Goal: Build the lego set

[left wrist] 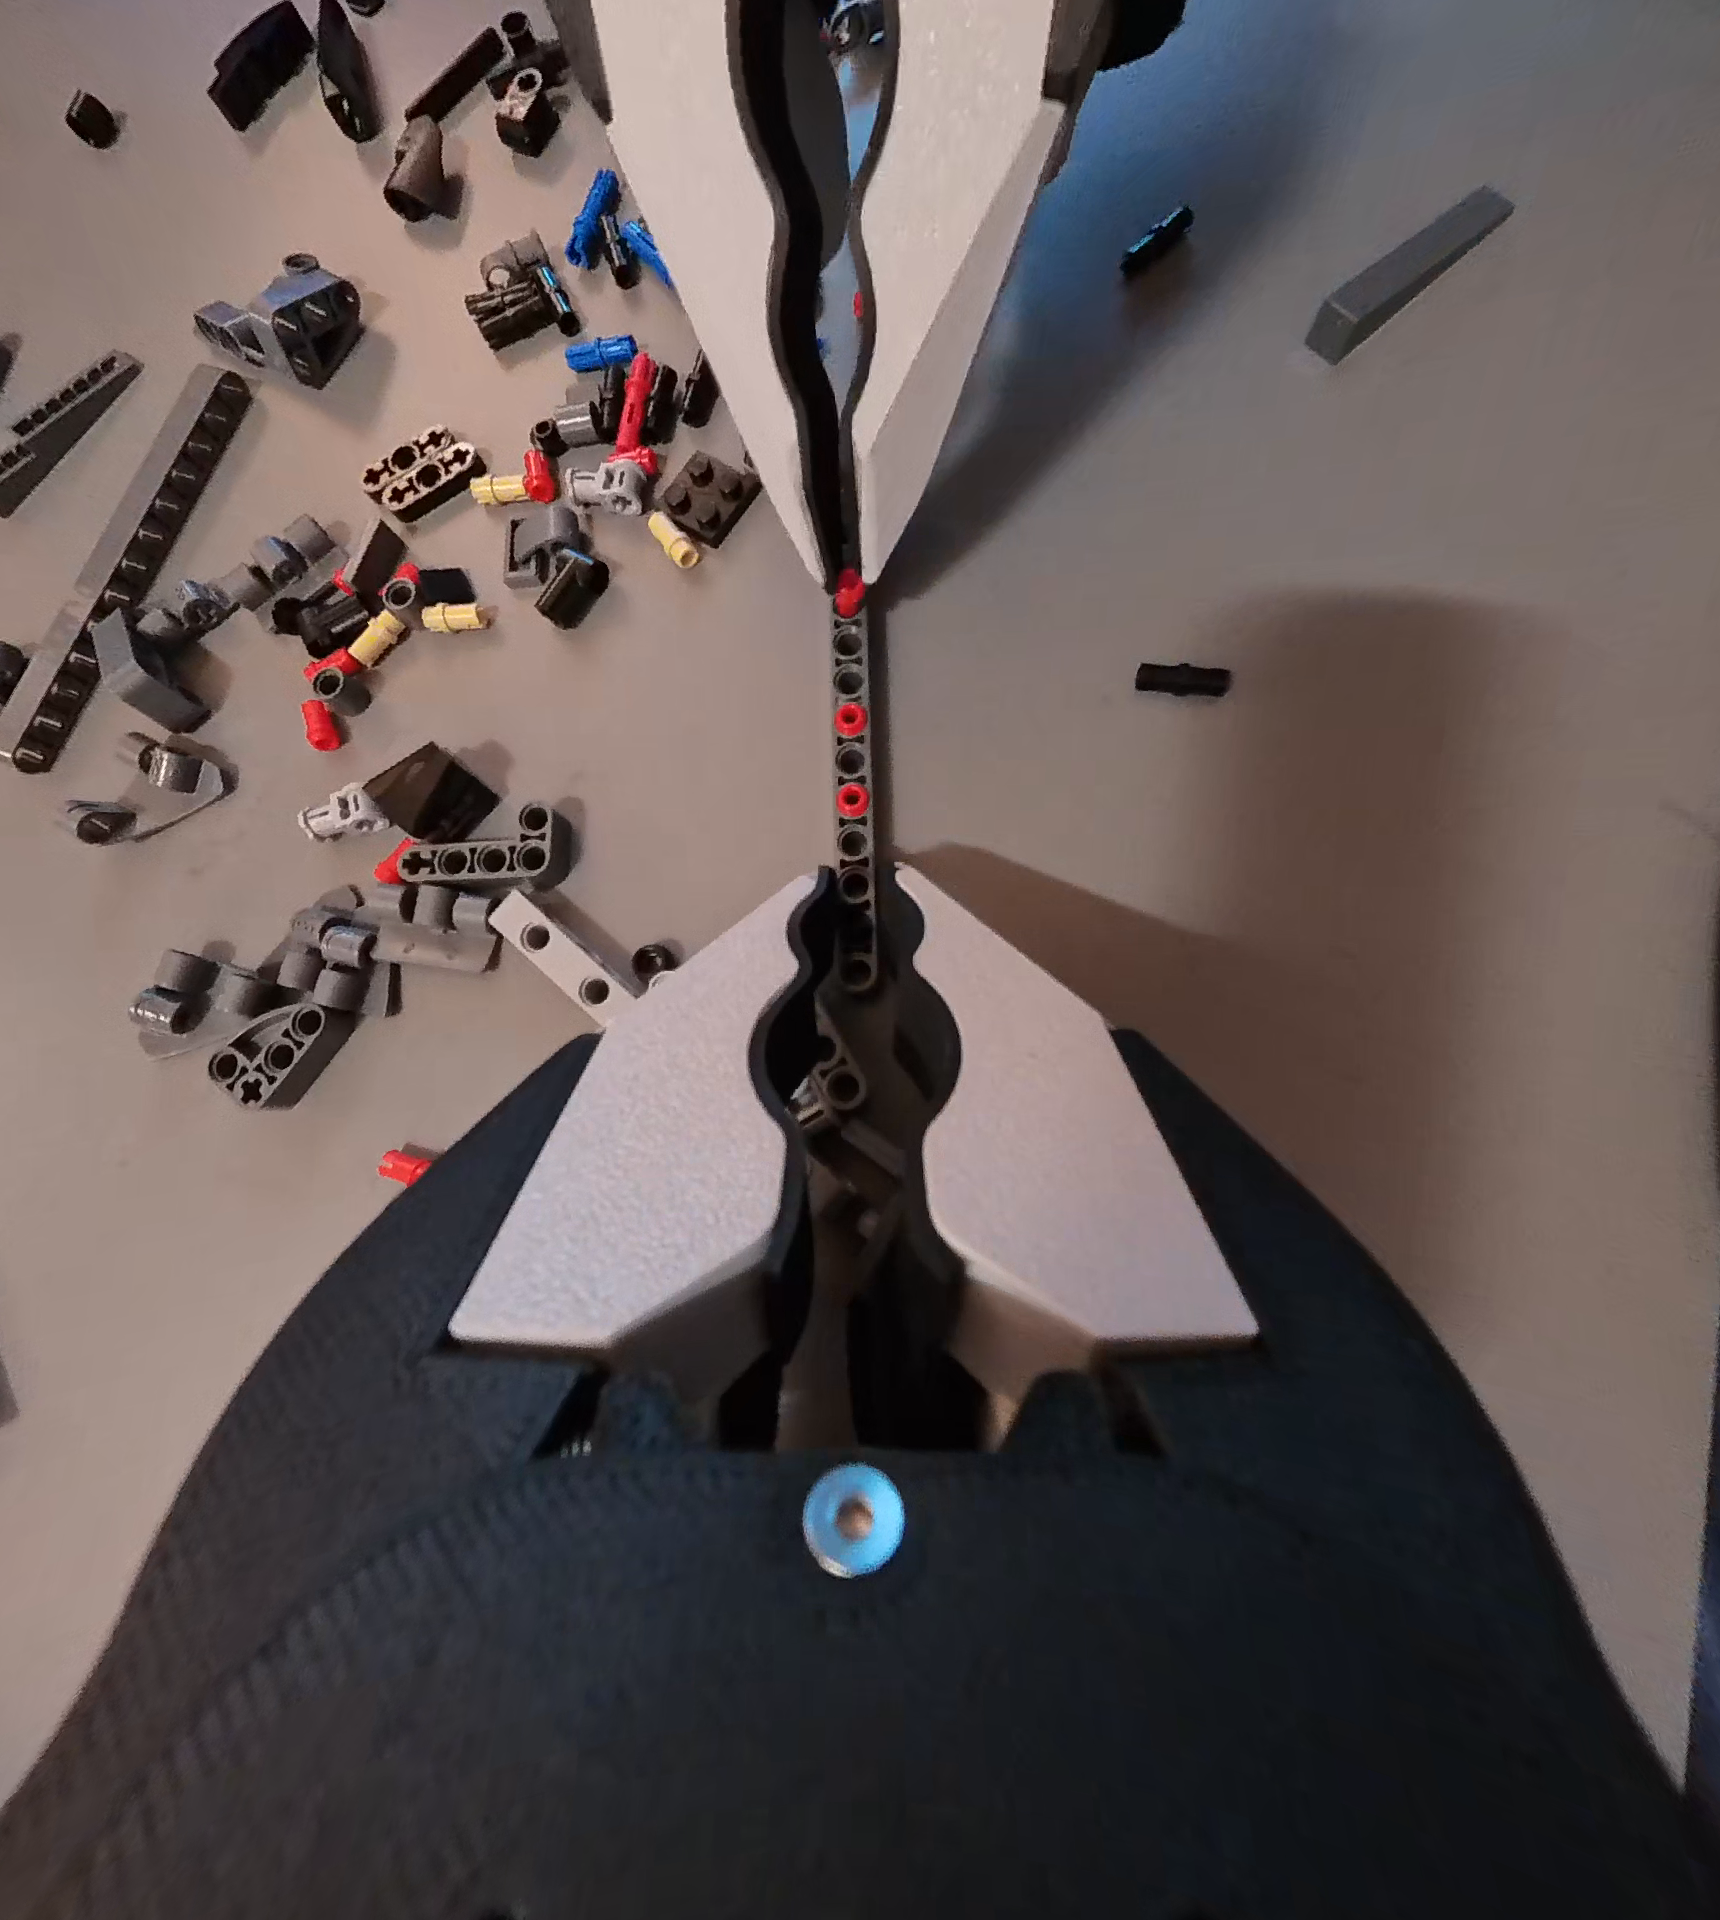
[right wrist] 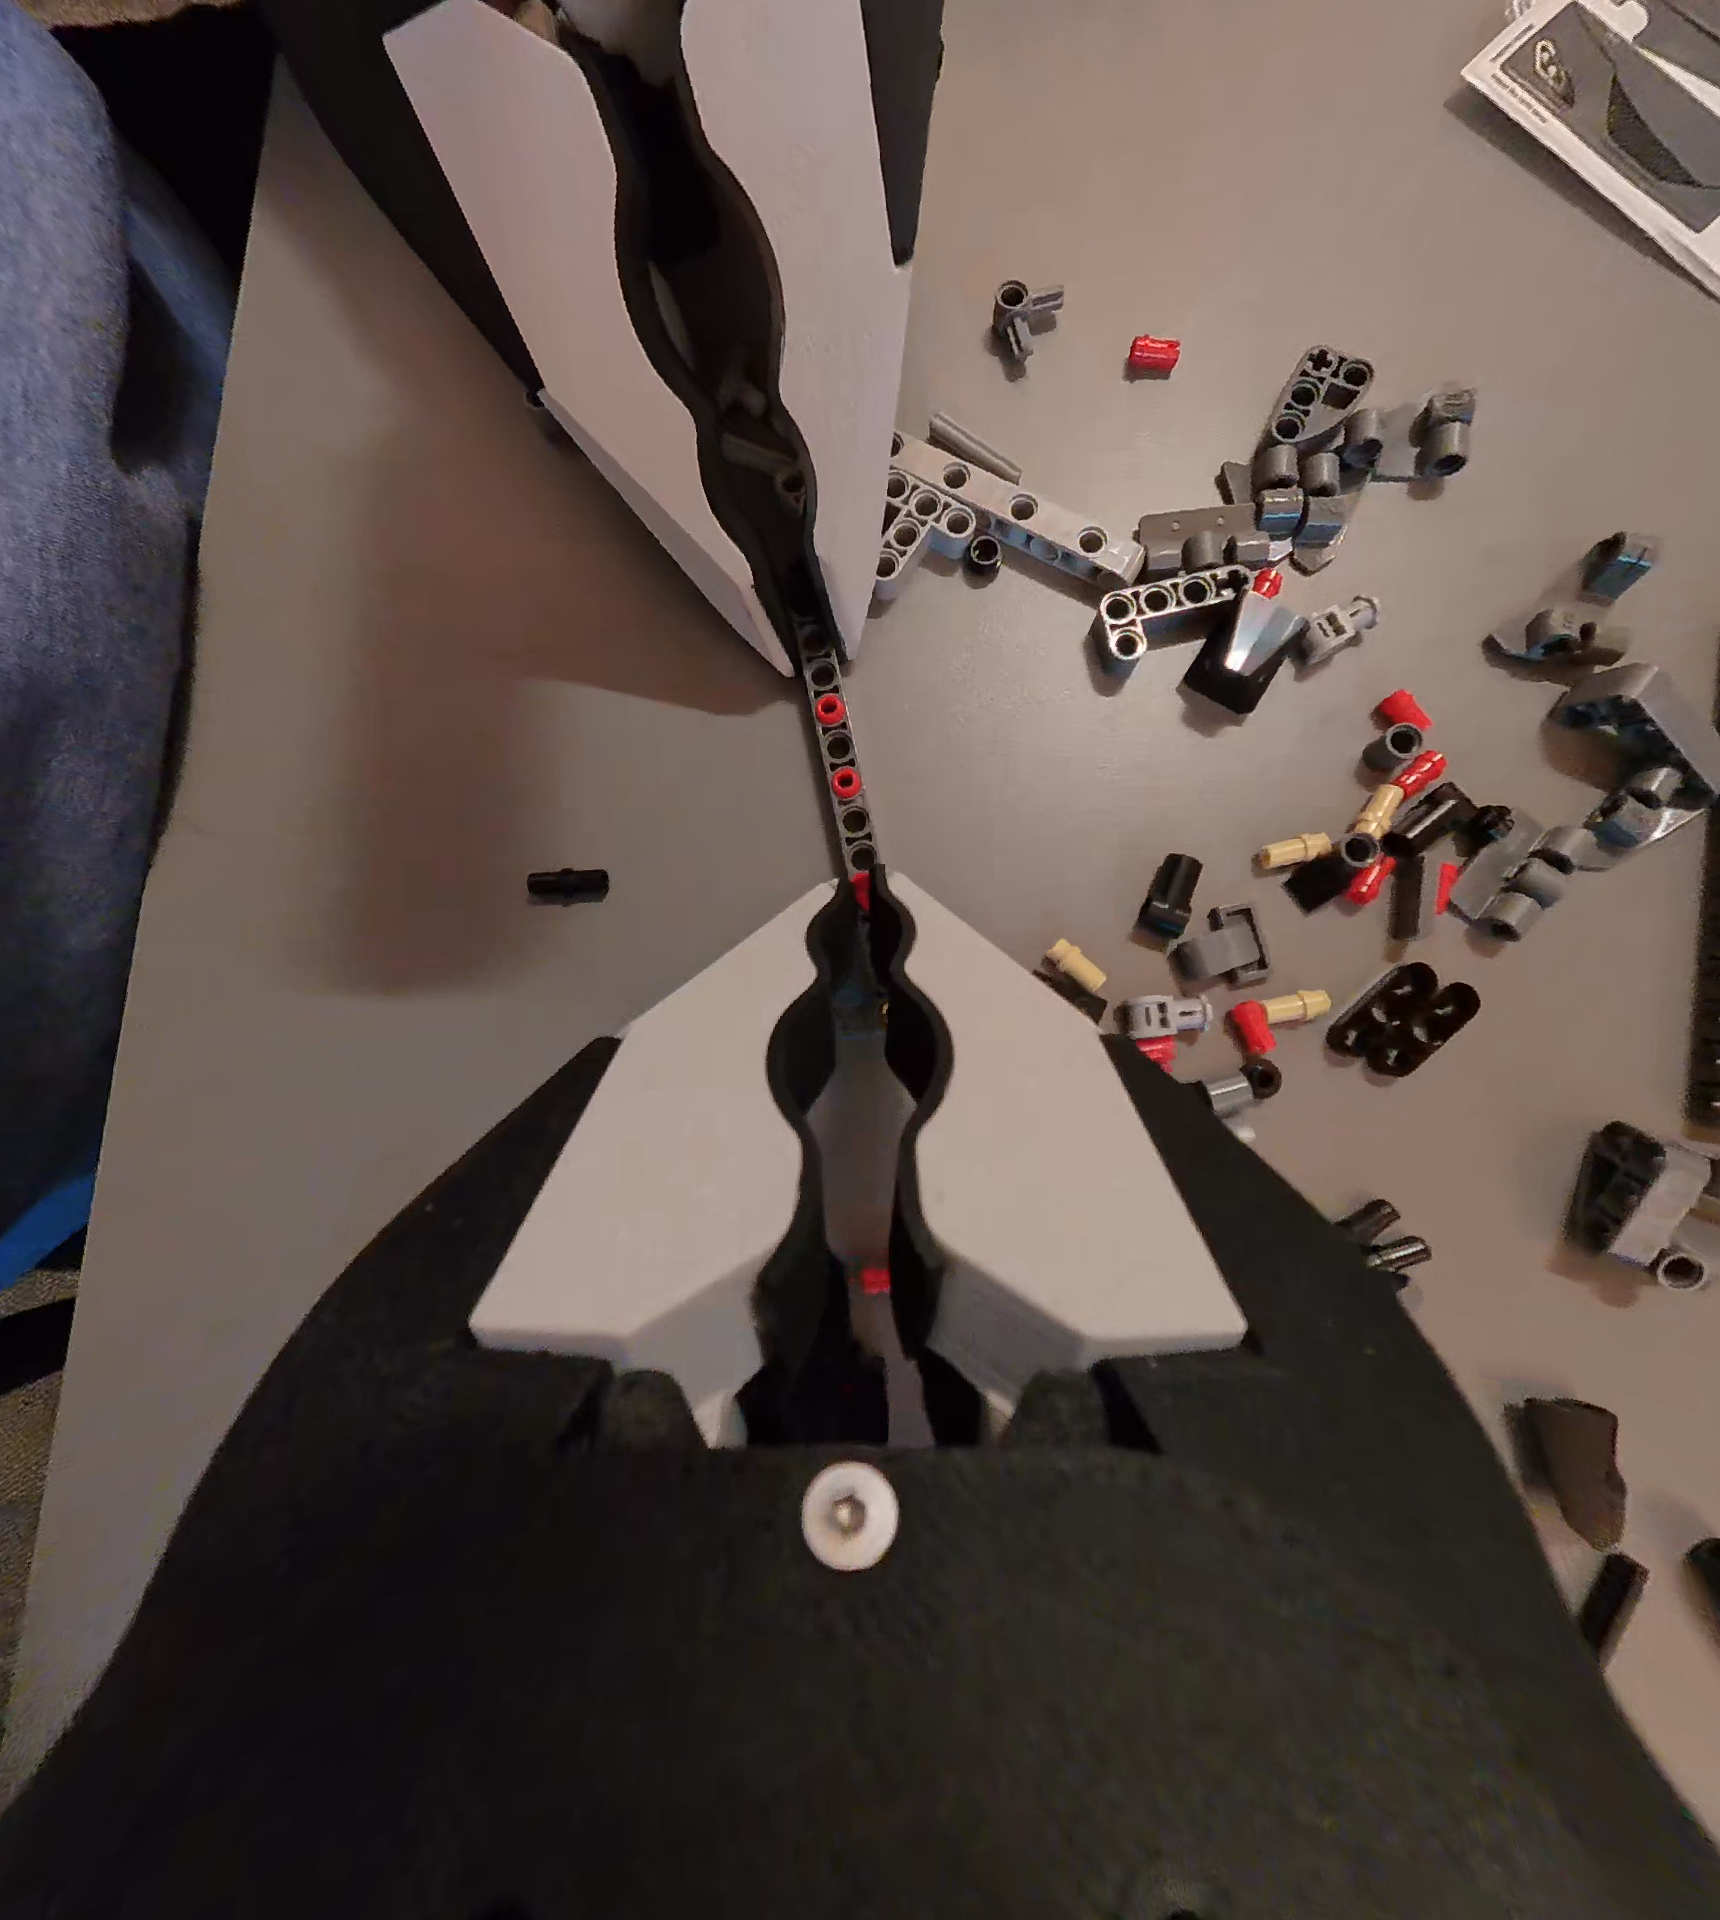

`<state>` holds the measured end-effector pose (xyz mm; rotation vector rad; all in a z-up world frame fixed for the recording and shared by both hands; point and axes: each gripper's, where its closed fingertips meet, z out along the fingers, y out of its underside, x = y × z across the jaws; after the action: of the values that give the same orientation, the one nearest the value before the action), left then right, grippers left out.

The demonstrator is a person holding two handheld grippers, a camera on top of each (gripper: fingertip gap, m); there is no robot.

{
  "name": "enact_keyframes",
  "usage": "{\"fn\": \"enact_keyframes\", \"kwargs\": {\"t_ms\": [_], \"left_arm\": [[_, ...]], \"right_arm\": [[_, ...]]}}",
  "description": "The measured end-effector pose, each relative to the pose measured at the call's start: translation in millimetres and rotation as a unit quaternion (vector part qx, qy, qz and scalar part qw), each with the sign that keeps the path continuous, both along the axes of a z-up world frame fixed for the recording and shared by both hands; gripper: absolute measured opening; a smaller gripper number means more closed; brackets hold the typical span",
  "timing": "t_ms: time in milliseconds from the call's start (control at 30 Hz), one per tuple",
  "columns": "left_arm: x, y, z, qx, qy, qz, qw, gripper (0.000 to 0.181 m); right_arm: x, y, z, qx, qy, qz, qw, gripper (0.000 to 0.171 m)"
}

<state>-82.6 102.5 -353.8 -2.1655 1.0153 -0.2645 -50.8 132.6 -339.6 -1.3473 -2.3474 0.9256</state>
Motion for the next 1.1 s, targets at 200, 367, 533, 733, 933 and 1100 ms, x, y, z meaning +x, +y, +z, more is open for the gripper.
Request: {"fn": "enact_keyframes", "kwargs": {"t_ms": [200, 367, 533, 733, 933, 1100], "left_arm": [[0, 0, 0, -0.002, -0.003, 0.000, 1.000, 0.005], [1, 1, 0, -0.002, -0.003, 0.001, 1.000, 0.006], [2, 1, 0, -0.002, -0.006, 0.000, 1.000, 0.006], [2, 2, 0, -0.003, -0.009, 0.001, 1.000, 0.006], [3, 2, 0, -0.002, -0.010, 0.002, 1.000, 0.006], [3, 4, 0, -0.003, -0.011, 0.002, 1.000, 0.006]], "right_arm": [[0, 0, 0, -0.013, 0.008, -0.003, 1.000, 0.000], [1, 1, 1, -0.024, 0.016, -0.007, 1.000, 0.000], [2, 1, 1, -0.041, 0.025, -0.011, 0.999, 0.000], [3, 2, 1, -0.050, 0.034, -0.012, 0.998, 0.000], [7, 4, -6, -0.046, 0.030, -0.014, 0.998, 0.000], [3, 1, 3, -0.058, 0.051, -0.018, 0.997, 0.000]]}}
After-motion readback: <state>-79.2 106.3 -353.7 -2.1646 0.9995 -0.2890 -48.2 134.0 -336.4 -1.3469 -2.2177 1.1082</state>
